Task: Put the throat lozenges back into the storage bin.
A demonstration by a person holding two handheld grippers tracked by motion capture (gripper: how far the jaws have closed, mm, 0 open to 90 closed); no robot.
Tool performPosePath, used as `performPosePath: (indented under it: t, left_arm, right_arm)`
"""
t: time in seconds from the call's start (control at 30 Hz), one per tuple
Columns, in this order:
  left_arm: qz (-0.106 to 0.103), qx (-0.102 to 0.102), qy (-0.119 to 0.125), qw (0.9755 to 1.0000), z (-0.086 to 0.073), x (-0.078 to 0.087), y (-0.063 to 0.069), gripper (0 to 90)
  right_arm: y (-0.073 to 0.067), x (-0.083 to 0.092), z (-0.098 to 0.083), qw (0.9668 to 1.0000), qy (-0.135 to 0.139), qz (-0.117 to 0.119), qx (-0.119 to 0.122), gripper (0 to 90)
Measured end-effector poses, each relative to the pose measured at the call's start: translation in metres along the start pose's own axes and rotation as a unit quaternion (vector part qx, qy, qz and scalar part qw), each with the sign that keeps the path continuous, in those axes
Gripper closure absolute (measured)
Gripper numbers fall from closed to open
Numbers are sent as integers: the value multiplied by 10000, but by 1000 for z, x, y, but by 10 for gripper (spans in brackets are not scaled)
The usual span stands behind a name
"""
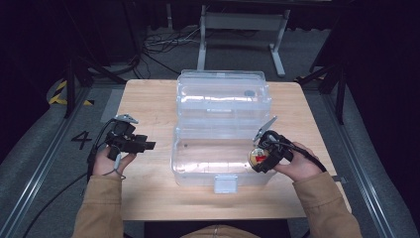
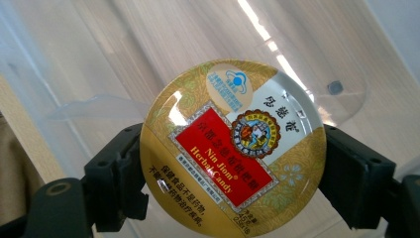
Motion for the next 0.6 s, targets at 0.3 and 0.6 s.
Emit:
performPosePath:
  t: [0.3,0.6]
  left_arm:
    - [9,-21,-6,10000,0,0,-1,512]
    - [1,29,-14,10000,-1,-1,0,512]
  right_arm:
    - [-1,-8,1,9999,-115,41,-105,202]
    - [0,-16,3,9994,-231,29,-246,202]
Point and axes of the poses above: each handheld gripper's, and its own axes: x roughly backward along the jaws, z roughly out of its top, y roughly to its right, the point moved 7 cm from there along -x, roughly forward along the jaws, and after that the axes turned 6 degrees about x, right-handed, at the moved point
